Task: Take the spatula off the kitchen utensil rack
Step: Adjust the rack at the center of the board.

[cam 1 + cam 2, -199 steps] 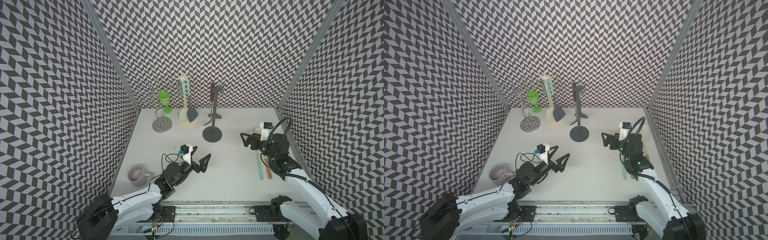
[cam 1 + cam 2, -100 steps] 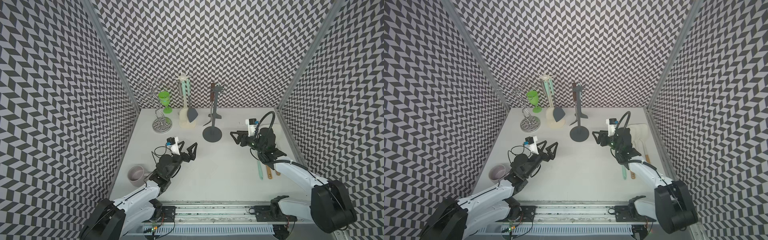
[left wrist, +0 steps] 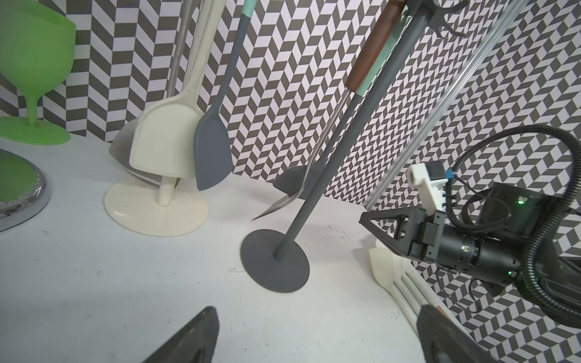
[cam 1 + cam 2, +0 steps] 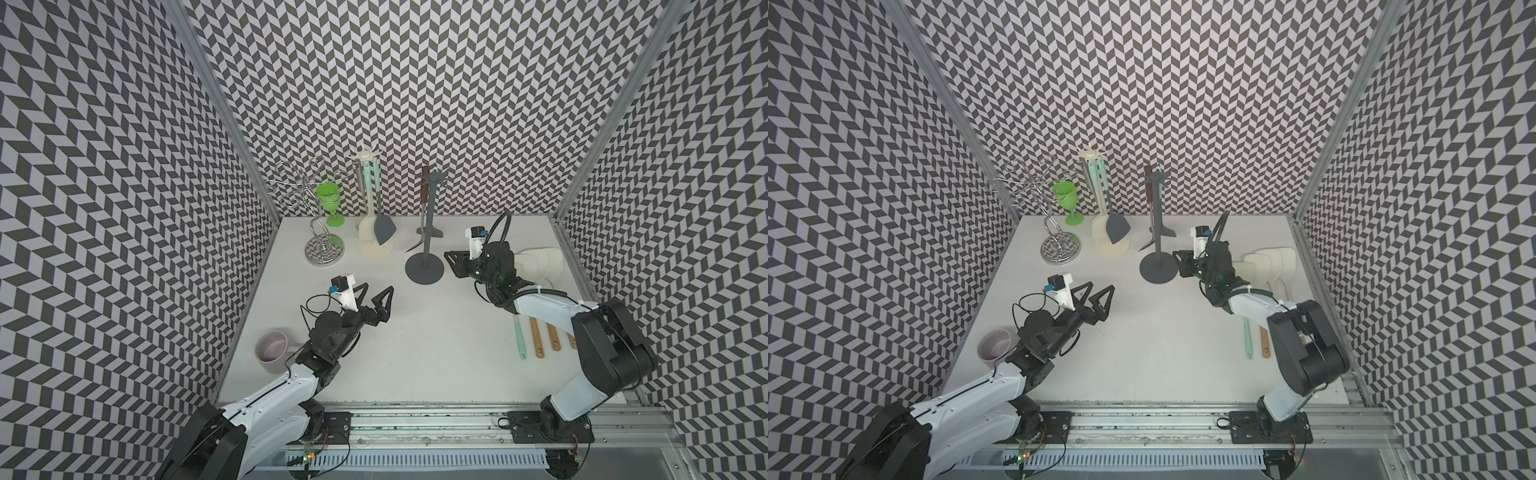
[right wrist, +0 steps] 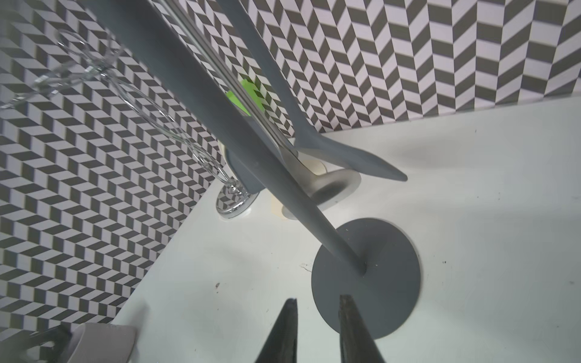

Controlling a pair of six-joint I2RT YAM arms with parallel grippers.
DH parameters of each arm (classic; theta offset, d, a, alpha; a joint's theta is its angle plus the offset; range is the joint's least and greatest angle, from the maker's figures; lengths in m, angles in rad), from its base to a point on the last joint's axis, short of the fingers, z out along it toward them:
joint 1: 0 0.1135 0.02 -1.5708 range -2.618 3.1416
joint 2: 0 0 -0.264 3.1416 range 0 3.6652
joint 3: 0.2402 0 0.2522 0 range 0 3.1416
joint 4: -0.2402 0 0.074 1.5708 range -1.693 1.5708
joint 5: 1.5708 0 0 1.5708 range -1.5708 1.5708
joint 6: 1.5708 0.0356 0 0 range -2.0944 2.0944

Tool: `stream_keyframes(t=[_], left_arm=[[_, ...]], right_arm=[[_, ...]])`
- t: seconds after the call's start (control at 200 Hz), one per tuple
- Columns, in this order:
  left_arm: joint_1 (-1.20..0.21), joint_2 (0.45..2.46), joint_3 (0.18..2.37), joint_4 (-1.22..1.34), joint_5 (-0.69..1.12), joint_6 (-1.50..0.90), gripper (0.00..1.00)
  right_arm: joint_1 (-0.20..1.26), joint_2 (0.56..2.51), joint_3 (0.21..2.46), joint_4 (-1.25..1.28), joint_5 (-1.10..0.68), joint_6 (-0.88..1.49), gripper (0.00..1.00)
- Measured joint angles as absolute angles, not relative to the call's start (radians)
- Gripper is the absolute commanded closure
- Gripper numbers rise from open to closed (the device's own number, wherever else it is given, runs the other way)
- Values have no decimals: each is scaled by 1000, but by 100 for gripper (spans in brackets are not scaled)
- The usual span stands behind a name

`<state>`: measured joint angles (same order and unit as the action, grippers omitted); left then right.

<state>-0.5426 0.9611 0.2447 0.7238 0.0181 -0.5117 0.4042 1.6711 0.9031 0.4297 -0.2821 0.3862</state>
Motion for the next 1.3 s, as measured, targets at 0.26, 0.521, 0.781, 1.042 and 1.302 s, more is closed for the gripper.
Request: stream_keyframes(t=[0.26,0.521,0.781,1.042,1.302], left_arm=[[-543,960,243,725,25,-514,0],[-543,959,241,727,34,-515,0],[-543,942,237,731,40,-517,0],[-543,941,237,731,41,-517,0],[-543,939,236,731,43,-517,0]], right_arm=[[437,1791,925,494,-192,446,80],[436,1943,1018,579,-170,536,80],[445,2048,1086,633,-177,604,80],[461,2067,1087,645,-177,635,80],[496,2078,1087,678,-182,656,79]])
